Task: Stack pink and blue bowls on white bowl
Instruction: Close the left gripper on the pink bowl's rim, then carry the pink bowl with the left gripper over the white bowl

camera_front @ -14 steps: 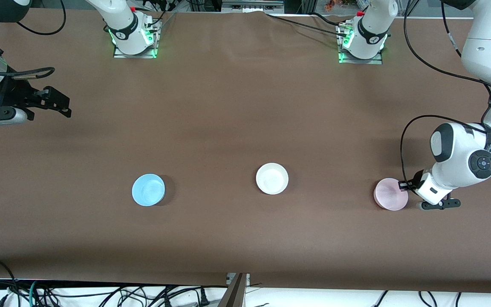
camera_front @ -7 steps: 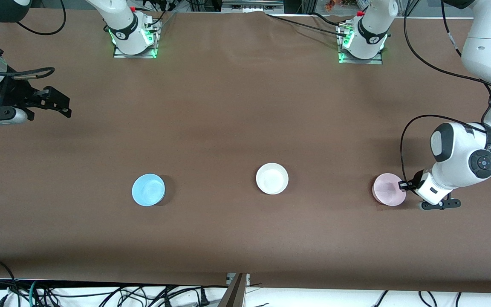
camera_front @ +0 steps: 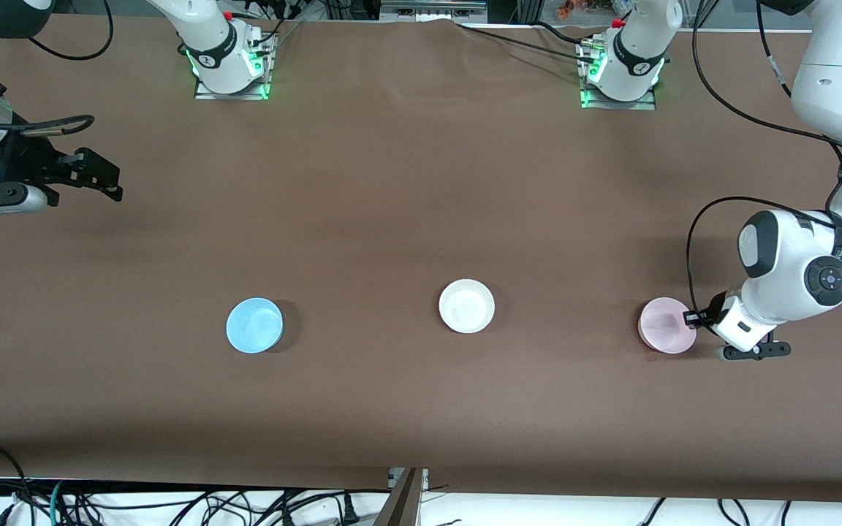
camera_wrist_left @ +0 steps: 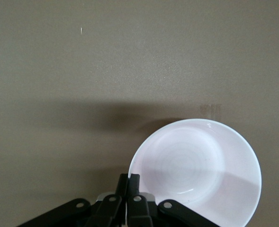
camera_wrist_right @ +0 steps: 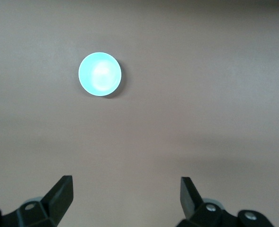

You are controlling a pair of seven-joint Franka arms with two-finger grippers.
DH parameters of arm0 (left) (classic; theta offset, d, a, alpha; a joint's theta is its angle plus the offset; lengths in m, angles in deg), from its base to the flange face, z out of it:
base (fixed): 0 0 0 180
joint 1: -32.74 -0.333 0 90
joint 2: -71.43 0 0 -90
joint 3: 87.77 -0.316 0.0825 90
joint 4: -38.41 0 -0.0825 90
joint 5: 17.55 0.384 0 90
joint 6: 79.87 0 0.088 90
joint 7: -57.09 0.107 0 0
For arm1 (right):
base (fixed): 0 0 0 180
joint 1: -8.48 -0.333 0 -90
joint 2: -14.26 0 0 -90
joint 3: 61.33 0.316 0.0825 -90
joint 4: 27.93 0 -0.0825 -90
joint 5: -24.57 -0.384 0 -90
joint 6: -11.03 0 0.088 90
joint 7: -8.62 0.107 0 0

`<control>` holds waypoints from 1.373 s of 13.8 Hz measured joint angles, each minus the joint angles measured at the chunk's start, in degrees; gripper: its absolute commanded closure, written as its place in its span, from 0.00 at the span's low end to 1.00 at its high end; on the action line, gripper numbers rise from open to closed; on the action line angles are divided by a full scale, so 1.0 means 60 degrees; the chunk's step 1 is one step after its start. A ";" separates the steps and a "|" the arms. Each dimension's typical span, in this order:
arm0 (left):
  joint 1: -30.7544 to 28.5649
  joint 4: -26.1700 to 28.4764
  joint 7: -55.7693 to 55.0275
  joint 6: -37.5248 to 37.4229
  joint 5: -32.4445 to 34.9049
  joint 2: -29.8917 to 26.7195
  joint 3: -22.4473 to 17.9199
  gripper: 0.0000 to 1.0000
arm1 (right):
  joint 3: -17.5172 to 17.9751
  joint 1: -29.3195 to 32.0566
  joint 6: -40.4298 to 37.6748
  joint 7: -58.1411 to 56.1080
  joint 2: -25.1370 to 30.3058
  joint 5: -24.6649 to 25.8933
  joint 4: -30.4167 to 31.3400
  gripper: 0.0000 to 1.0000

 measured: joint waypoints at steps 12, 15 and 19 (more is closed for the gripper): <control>0.0248 -0.0481 -0.3334 0.0034 0.0000 -0.0100 0.1208 1.00 | 0.0018 0.0000 -0.0015 0.0000 -0.0001 0.0000 0.0000 0.00; 0.0487 -0.0483 -0.4420 0.0030 0.0000 -0.0111 0.1576 1.00 | 0.0018 0.0000 -0.0018 0.0000 -0.0002 0.0000 0.0000 0.00; 0.1518 -0.0506 -0.6420 0.0030 0.0000 -0.0192 0.1653 1.00 | 0.0018 0.0000 -0.0018 0.0000 -0.0002 0.0000 0.0000 0.00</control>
